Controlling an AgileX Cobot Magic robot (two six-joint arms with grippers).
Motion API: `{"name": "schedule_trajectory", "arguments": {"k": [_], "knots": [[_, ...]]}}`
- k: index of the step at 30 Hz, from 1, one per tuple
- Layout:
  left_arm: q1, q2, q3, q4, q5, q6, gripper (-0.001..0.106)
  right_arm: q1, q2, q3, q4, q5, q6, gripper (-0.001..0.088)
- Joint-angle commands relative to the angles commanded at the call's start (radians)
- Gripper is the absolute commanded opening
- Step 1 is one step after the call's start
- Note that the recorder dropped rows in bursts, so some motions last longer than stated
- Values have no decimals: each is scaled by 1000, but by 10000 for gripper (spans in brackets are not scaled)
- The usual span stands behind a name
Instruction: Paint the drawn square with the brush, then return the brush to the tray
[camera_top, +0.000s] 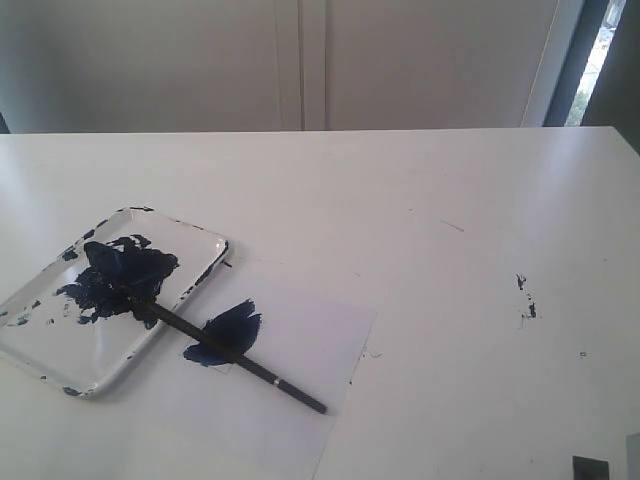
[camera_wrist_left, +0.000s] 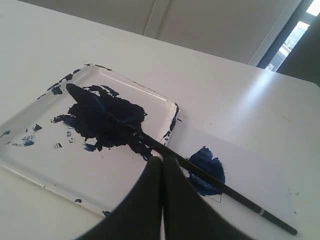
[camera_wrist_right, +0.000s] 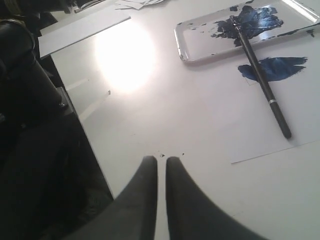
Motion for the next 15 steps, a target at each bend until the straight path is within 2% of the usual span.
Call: {"name": "schedule_trajectory", "arguments": {"k": [3, 6, 15], "knots": [[0, 0, 0, 0, 0, 0, 0, -2, -114, 0, 0, 0, 0, 66], [0, 0, 0, 0, 0, 0, 0, -33, -197, 0, 0, 0, 0, 66], [0, 0, 0, 0, 0, 0, 0, -220, -425, 0, 0, 0, 0, 66]]}}
